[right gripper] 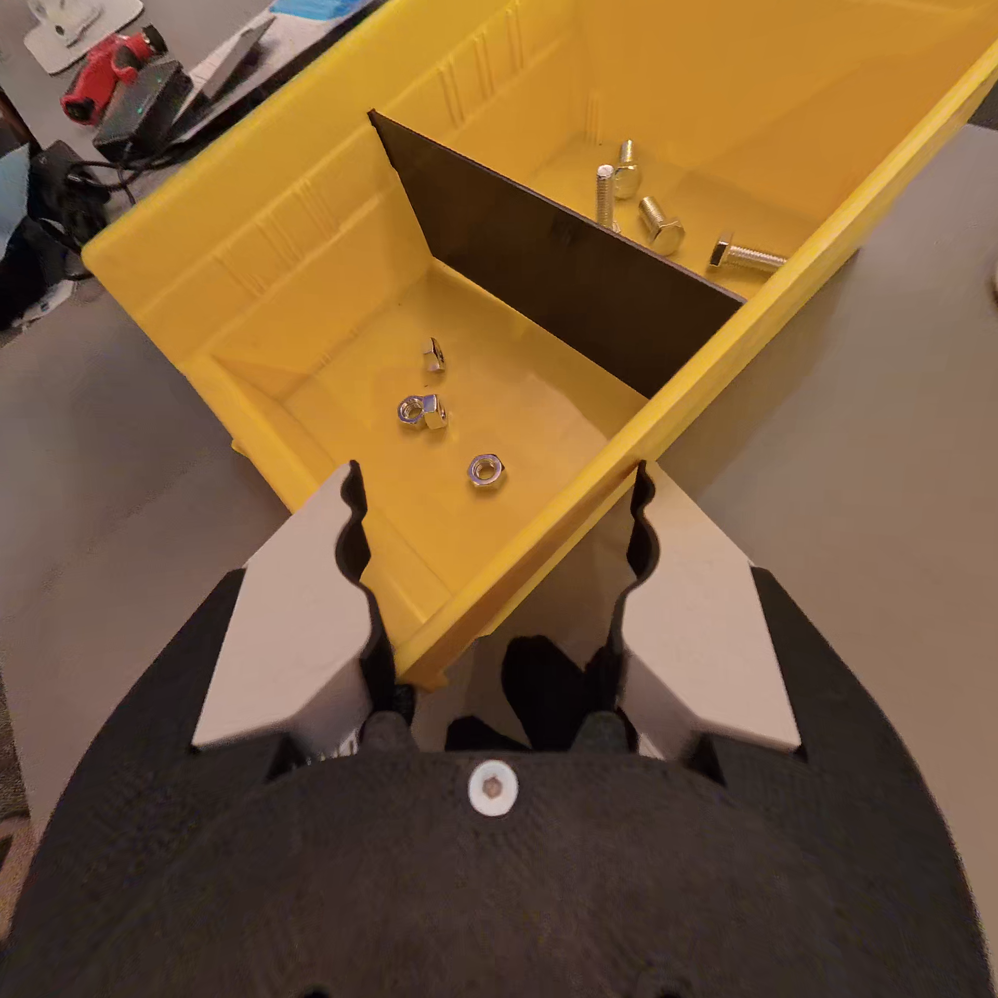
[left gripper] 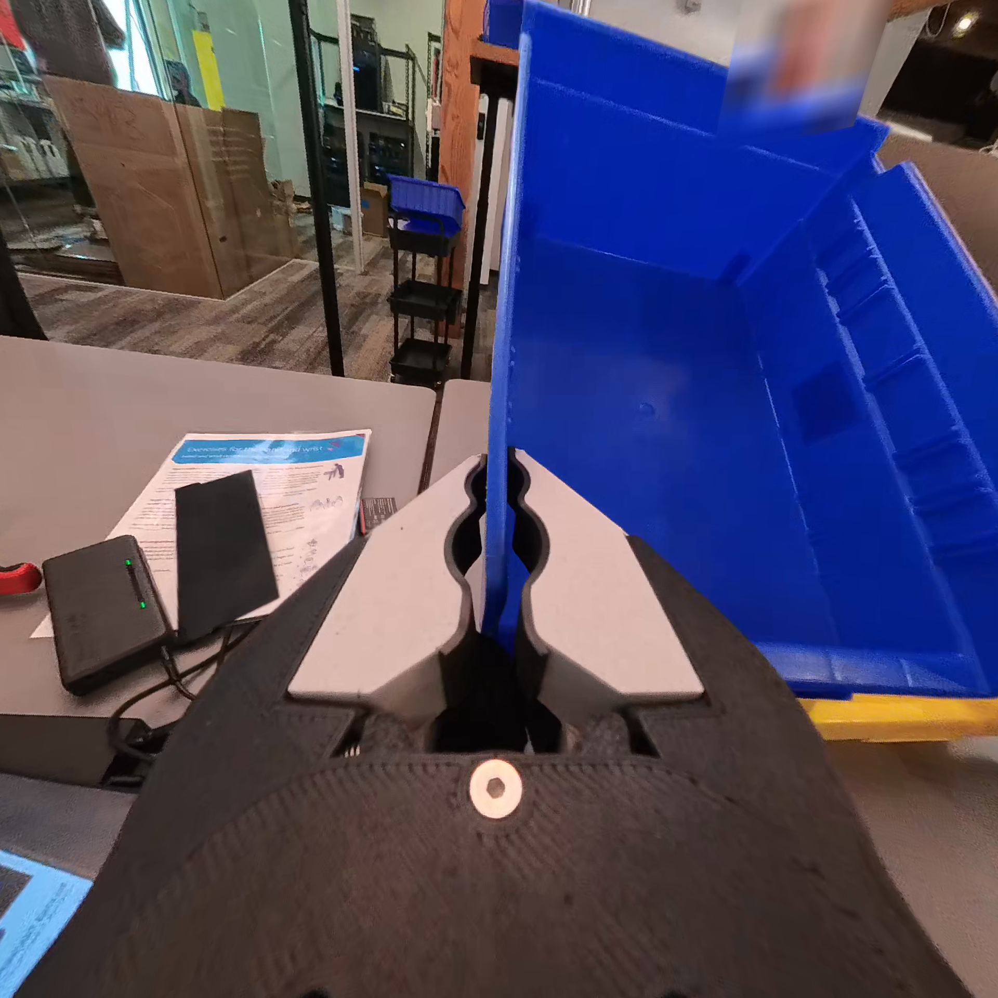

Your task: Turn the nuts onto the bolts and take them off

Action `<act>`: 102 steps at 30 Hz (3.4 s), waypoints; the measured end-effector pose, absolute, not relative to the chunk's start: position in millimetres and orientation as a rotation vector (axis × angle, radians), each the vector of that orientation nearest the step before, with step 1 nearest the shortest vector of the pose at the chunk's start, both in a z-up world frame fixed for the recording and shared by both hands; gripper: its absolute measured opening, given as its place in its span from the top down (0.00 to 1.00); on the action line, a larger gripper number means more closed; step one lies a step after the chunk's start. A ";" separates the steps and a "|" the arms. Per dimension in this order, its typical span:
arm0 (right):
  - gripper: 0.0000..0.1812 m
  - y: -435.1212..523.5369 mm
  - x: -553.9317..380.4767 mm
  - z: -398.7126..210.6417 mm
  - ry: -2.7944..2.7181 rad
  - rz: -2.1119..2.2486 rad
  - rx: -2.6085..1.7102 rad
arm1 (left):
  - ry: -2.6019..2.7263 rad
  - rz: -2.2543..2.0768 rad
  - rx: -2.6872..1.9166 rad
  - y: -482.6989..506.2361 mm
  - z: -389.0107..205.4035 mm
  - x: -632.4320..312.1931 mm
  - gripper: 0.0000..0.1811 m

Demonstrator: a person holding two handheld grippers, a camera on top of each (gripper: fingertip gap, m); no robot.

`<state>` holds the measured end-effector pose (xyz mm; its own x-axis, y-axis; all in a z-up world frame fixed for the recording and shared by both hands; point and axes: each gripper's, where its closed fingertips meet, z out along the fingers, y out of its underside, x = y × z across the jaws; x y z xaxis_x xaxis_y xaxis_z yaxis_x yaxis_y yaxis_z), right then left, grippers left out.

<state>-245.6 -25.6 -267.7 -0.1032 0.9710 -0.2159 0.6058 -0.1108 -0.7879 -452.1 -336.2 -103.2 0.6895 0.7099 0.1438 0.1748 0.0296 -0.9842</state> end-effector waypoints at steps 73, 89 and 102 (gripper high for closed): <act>0.39 406.6 107.8 -203.4 -0.804 1.228 -1.682 | -0.275 -0.775 -1.820 248.2 -226.4 63.5 0.54; 0.44 387.3 153.9 -90.5 -0.793 0.573 -1.280 | -0.255 0.036 -1.890 17.8 -124.5 -199.3 0.53; 0.51 182.7 37.5 -39.3 -1.088 0.872 -1.154 | -0.796 0.512 -2.147 -246.5 -225.7 -464.5 0.56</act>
